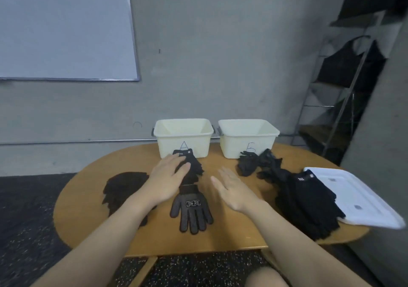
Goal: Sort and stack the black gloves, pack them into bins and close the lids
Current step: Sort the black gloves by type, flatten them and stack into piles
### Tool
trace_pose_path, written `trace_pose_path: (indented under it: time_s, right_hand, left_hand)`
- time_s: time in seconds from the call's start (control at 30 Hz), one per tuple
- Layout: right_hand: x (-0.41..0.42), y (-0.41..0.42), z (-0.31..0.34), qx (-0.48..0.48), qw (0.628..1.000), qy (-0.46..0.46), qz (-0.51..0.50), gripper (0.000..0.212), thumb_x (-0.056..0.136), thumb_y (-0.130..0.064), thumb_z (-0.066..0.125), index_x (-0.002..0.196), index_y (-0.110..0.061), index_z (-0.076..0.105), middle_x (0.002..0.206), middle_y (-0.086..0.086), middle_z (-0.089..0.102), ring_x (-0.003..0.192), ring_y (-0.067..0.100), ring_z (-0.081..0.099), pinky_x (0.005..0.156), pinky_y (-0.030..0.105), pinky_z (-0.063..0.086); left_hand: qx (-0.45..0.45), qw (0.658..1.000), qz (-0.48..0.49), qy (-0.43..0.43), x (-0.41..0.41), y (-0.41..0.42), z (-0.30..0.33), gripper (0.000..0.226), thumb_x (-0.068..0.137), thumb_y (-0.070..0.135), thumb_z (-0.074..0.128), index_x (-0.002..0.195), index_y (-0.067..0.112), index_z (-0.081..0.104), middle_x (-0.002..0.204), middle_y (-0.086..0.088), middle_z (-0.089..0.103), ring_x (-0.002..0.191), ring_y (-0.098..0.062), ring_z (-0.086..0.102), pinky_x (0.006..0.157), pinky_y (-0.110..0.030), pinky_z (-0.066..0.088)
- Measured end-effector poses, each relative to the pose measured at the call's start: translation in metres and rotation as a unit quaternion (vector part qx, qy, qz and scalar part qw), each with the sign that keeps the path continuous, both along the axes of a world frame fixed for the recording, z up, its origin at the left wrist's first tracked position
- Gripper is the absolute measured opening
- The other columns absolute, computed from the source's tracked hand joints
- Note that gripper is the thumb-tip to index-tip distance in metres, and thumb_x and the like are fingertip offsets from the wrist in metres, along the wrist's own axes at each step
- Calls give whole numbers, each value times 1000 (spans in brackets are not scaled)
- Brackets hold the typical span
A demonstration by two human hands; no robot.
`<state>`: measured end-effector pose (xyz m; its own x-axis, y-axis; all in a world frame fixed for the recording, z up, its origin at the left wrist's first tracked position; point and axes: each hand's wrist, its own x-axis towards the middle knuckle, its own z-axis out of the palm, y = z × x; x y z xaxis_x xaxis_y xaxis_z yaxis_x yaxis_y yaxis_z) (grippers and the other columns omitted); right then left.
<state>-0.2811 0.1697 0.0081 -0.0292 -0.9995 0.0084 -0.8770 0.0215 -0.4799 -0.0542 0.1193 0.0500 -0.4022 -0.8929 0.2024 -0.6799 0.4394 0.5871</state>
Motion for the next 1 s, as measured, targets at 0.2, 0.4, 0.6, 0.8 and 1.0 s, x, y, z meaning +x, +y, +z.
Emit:
trace_pose_path:
  time_s: [0.2,0.4,0.6,0.8,1.0]
  right_hand:
    - [-63,15,-33,-3,990,-95,-103,77,105,-65,20,165,-19,12,173,-2,8,159,15,4,129,35,6]
    - [-88,1,-72,-89,964,-167,-185,68,108,-54,26,163,-15,21,171,2,17,158,14,11,125,28,6]
    - [-99,-20,-114,-96,962,-152,-207,65,109,-48,25,164,-14,19,172,1,13,158,13,5,121,22,3]
    - [-114,-53,-116,-91,951,-194,-223,59,111,-41,29,163,-15,20,171,0,17,157,11,11,119,20,6]
    - [-120,-63,-118,-79,958,-173,-213,58,111,-41,29,163,-18,17,171,-2,13,157,9,7,116,16,4]
  left_hand:
    - [40,997,-58,-45,-77,4,-34,61,107,57,25,158,25,37,170,4,21,158,-15,6,128,-37,4]
    - [61,993,-77,-72,-130,-15,-76,65,107,58,24,161,23,31,171,5,17,159,-13,4,129,-40,5]
    - [52,990,-103,-83,-191,-55,-120,64,108,48,40,162,20,24,171,3,18,158,-14,10,128,-35,9]
    - [63,996,-67,-17,-242,-116,-135,70,102,39,60,161,16,29,164,-2,34,151,-19,29,118,-26,20]
    - [130,987,-18,91,-283,-158,-138,60,95,30,73,147,11,49,145,-5,57,129,-20,55,108,-30,42]
